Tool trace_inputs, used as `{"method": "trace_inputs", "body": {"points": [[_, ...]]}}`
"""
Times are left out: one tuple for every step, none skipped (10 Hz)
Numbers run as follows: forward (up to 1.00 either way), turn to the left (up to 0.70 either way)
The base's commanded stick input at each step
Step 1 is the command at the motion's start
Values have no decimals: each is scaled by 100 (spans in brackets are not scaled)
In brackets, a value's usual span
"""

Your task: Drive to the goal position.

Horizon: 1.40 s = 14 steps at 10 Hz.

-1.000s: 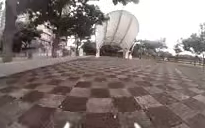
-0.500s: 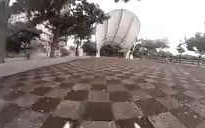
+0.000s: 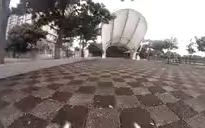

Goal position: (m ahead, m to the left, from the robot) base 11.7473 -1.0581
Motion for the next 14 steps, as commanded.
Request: {"method": "trace_inputs", "body": {"points": [[100, 0], [100, 0], [100, -1], [100, -13], [100, -39], [100, -34], [100, -17], [100, 0], [100, 0], [100, 0], [100, 0], [100, 0], [100, 0], [100, 0]]}}
